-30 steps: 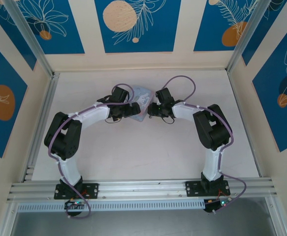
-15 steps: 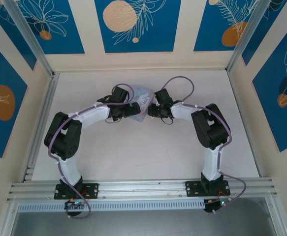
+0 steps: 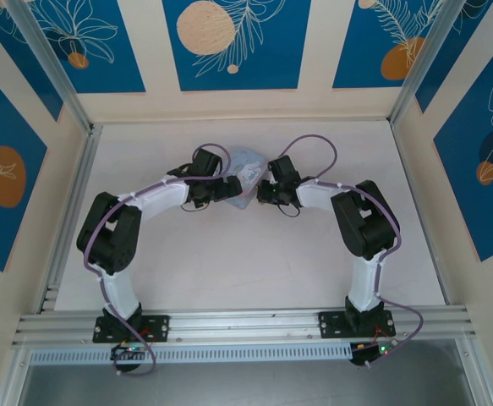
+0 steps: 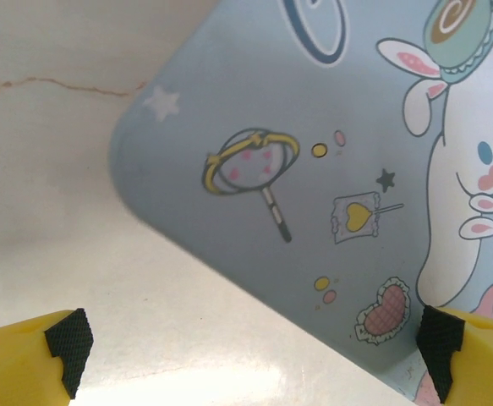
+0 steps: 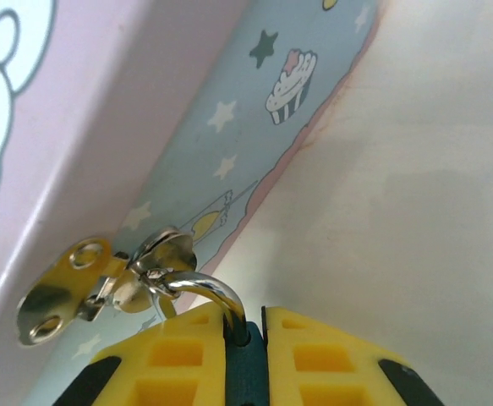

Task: Unlock the padlock with the key

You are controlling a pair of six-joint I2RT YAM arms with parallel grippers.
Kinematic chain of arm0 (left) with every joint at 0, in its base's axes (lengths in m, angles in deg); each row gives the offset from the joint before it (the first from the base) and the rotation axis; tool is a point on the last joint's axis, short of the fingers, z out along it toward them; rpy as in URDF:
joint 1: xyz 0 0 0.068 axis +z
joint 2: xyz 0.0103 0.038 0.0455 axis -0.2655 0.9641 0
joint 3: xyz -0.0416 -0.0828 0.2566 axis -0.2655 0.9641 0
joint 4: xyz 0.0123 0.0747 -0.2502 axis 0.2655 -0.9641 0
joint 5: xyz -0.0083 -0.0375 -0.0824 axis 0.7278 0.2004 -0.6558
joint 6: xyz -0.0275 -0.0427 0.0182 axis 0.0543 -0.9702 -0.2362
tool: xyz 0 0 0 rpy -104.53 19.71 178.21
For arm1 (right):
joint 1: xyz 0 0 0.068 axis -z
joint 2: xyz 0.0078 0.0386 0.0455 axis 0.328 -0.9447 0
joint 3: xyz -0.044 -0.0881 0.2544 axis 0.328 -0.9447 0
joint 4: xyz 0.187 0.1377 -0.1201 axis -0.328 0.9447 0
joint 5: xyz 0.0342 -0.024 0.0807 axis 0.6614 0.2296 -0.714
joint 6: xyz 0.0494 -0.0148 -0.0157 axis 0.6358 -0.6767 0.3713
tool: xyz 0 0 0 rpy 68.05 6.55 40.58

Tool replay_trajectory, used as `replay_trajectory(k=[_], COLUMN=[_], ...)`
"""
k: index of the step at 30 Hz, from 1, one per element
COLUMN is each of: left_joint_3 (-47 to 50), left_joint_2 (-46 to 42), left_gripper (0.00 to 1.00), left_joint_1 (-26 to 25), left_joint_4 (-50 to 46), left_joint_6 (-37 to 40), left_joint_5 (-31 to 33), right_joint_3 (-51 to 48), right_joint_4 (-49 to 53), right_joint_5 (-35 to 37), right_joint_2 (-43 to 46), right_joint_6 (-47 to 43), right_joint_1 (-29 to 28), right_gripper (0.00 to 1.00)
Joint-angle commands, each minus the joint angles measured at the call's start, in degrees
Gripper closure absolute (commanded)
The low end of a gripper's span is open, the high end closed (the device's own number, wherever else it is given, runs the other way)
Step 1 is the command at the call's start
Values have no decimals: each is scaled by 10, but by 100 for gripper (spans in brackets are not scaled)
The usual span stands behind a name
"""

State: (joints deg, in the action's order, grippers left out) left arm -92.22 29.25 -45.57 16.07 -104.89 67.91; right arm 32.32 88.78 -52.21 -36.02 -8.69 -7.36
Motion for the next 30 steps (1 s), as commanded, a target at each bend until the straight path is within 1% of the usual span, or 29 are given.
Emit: replay_trajectory(k=[1,2,8,15,19,24,28,30], left_joint_3=[-6,-6,-6,-4,-3,-2,-5,-6], left_joint_2=[18,18,20,29,38,45,54,58], left_gripper=[0,0,0,0,0,1,2,2], left_joint_1=[-2,-2,-2,-3,-3,-2,-2,-2], left_joint_4=[-22,-23,-29,-32,-40,-44,-51,-51], left_joint_6=[-5,-5,-4,-10,-15,-16,-16,-16], left_joint_5=[-7,-7,-4,-11,-9,-12,-17,-19], right_joint_3=[-25,-30,-59,-93,-94,-80,-56,-34], right_joint_4=[0,-7,-71,-208,-268,-284,-271,-258], right_joint_5=[-31,-38,-98,-181,-206,-207,-210,-225], right_joint_2=[15,16,16,-7,-29,-41,-40,-46], right_joint_6=[15,18,64,187,241,269,275,270], right_joint_1=[12,15,35,69,81,97,125,137], right_gripper=[98,100,100,100,100,100,100,100])
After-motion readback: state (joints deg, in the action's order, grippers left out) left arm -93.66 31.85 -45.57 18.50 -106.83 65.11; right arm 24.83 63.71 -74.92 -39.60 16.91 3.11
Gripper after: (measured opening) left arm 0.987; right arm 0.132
